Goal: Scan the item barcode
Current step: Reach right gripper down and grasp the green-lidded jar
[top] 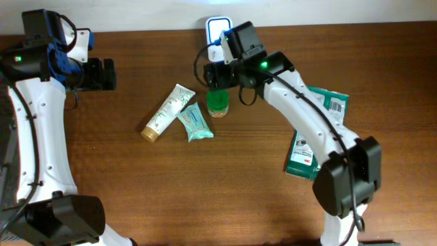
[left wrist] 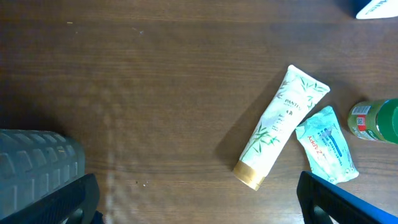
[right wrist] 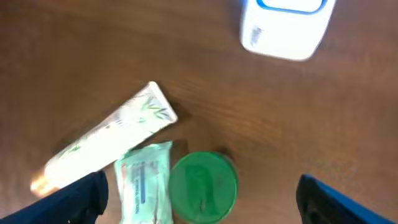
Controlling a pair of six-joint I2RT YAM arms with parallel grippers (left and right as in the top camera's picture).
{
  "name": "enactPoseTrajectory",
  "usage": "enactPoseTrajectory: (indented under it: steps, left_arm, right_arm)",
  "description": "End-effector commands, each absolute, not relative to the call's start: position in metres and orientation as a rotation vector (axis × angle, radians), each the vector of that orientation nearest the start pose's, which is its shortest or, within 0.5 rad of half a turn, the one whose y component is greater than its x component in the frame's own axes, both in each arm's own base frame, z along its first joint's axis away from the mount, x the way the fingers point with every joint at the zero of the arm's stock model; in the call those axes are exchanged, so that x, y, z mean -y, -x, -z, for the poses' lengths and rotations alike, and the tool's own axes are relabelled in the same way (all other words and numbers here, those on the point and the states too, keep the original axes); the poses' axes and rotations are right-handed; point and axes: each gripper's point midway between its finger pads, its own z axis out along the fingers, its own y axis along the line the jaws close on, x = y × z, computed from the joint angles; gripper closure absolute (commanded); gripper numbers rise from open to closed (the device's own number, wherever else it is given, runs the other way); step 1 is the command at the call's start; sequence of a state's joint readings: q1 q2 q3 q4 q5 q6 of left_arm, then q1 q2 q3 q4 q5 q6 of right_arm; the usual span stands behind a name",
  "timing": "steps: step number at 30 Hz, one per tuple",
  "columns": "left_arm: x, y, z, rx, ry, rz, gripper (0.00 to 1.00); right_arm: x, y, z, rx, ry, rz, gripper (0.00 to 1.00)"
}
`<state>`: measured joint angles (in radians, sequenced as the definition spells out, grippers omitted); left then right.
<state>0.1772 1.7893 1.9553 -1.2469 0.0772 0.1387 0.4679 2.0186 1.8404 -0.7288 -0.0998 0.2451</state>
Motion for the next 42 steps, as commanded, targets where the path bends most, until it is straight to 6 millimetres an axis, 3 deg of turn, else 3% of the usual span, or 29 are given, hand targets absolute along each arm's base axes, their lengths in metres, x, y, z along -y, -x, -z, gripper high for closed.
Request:
enactPoseTrajectory:
  steps: [1,7,8,9,14,16,18,19,20,21,22,24,26,30,31,33,35,37,38,39,40,42]
  left_arm:
    - [-0.062,-0.419,-0.264,-2.622,0.009,-0.008,0.01]
    - [-0.062,-0.419,-0.264,-2.622,0.009,-0.008,0.01]
    - [-0.062,-0.419,-0.264,-2.622,0.009,-0.008,0.01]
    - [-0.062,-0.419,-0.264,-2.622,0.009,-0.008,0.01]
    - [-0.062,-0.419,-0.264,-2.622,0.009,-0.008,0.01]
    - [-0.062,-0.419,-0.264,-2.622,0.009,-0.008,0.01]
    - [-0.062,-0.419,-0.264,-2.622,0.009,-0.008,0.01]
    - [-0.062,-0.419,-0.264,-2.622,0.008,-0.008,0.01]
    - [-0.062,-0.419,-0.264,-2.622,0.009,-0.008,0.01]
    - [-0.062,-0.419,-0.264,-2.622,0.009,-0.008,0.01]
    - [-0.062,-0.419,-0.264,-2.622,0.008,-0.008,0.01]
    - [-0.062,-0.419,-0.264,-2.622,0.009,-0.008,0.01]
    - [-0.062,-0.419,-0.264,-2.622,0.009,-0.008,0.01]
    - [-0.062,-0.419,-0.264,-2.622,0.008,-0.008,0.01]
    - [-0.062,-0.419,-0.264,-2.622,0.009,-0.008,0.01]
    - [-0.062,-0.419,-0.264,-2.622,0.009,-0.008,0.01]
    - [-0.062,-0.419,-0.264,-2.622,0.008,-0.008,0.01]
    - [-0.062,-0.419,-0.264,-2.622,0.009,-0.008,0.01]
    - [-0.062,-0.419,-0.264,-2.622,0.008,-0.008,0.01]
    - [-0.062,-0.419,-0.264,-2.622,0.009,-0.008,0.01]
    - [-0.062,-0.419,-0.264,-2.622,0.009,-0.008,0.01]
    - [-0.062,-0.419,-0.264,-2.622,0.009,-0.008,0.01]
  right_arm:
    - [-0.25,-0.483,-0.123,-2.594,0.03,-0.285,0.07]
    - [-0.274,-0.478,-0.071,-2.66,0.062,-0.268,0.02]
    - [-0.274,-0.475,-0.065,-2.682,0.067,-0.269,0.06]
    - [-0.279,-0.469,-0.063,-2.709,0.082,-0.309,0.18]
    - [-0.272,-0.463,-0.058,-2.742,0.104,-0.273,0.46]
    - [-0.27,-0.459,-0.08,-2.711,0.206,-0.264,0.48]
    - [-0.264,-0.447,-0.12,-2.65,0.433,-0.234,0.44]
    - [-0.256,-0.433,-0.137,-2.598,0.712,-0.161,0.43]
    - [-0.251,-0.424,-0.138,-2.53,1.007,-0.085,0.43]
    - [-0.248,-0.42,-0.135,-2.493,1.14,-0.053,0.4]
    - [-0.244,-0.414,-0.125,-2.399,1.421,0.005,0.38]
    - [-0.258,-0.403,-0.111,-2.155,1.808,-0.058,0.39]
    - [-0.267,-0.392,-0.097,-1.972,2.028,-0.146,0.39]
    - [-0.271,-0.383,-0.08,-1.97,2.06,-0.247,0.39]
    - [-0.272,-0.382,-0.08,-2.007,2.012,-0.304,0.34]
    - [-0.265,-0.386,-0.08,-2.263,1.752,-0.353,0.02]
    - [-0.258,-0.392,-0.081,-2.363,1.625,-0.363,0.02]
    - [-0.257,-0.409,-0.104,-2.496,1.348,-0.319,0.02]
    - [-0.257,-0.414,-0.123,-2.502,1.307,-0.278,0.02]
    - [-0.262,-0.415,-0.144,-2.473,1.316,-0.242,0.02]
    - [-0.264,-0.412,-0.149,-2.468,1.341,-0.194,0.02]
    - [-0.267,-0.393,-0.135,-2.366,1.63,-0.146,0.02]
